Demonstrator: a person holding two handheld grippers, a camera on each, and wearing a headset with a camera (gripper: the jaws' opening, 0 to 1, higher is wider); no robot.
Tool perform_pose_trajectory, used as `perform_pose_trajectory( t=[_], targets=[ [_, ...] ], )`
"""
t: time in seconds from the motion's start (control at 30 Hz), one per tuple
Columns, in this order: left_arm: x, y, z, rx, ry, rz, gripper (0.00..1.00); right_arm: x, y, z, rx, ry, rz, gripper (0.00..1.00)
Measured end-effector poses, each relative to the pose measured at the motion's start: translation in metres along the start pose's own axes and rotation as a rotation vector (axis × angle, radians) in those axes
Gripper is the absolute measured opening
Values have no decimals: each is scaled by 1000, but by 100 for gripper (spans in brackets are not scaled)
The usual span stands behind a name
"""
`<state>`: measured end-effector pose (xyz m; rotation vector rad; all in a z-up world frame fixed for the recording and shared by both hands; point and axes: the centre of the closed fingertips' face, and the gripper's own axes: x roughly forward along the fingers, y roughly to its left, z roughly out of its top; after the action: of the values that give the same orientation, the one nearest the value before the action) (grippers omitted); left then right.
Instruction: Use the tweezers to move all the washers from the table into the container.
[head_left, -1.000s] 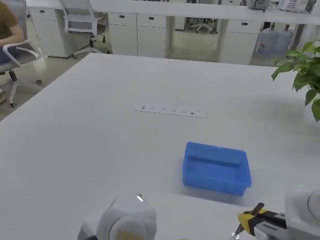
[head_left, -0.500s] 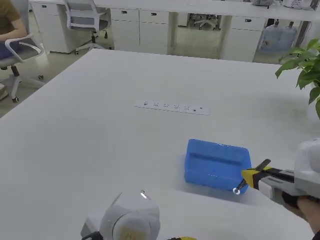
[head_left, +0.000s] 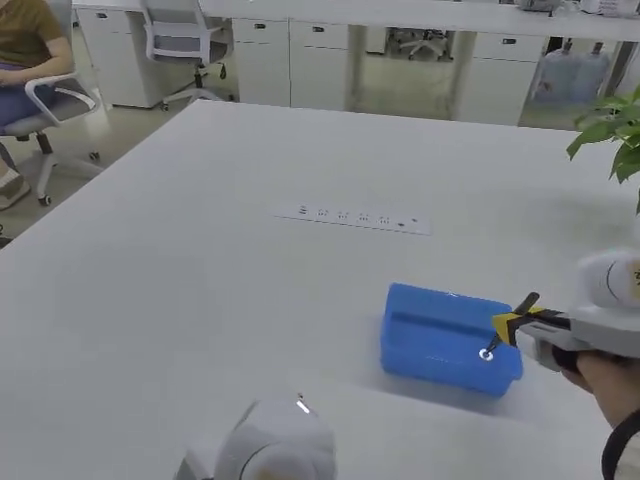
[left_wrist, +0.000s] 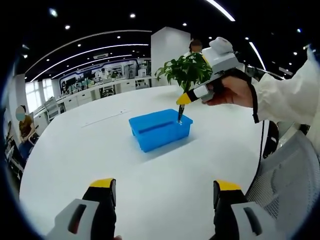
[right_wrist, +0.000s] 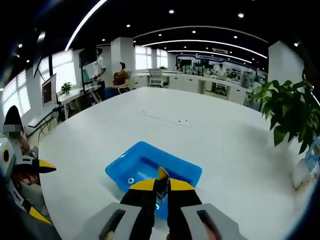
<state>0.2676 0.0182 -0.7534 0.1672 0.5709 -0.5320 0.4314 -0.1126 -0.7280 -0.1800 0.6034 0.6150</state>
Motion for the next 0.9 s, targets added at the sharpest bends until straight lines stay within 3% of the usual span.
perform_pose_trajectory(
  t=[0.17,0.47,0.7,0.9],
  targets=[
    [1,-2,-2,10,11,-8,81,12,-8,-17,11,44,-5,4],
    [2,-2,-3,-3,13,-6,82,22,-3,-38,-17,107,7,4],
    [1,3,-1,-27,3,8,82,21,-5,-34,-11,93,11,5],
    [-1,3,3,-31,-14,9,82,7,-3,-5,0,-9,5,5]
  ],
)
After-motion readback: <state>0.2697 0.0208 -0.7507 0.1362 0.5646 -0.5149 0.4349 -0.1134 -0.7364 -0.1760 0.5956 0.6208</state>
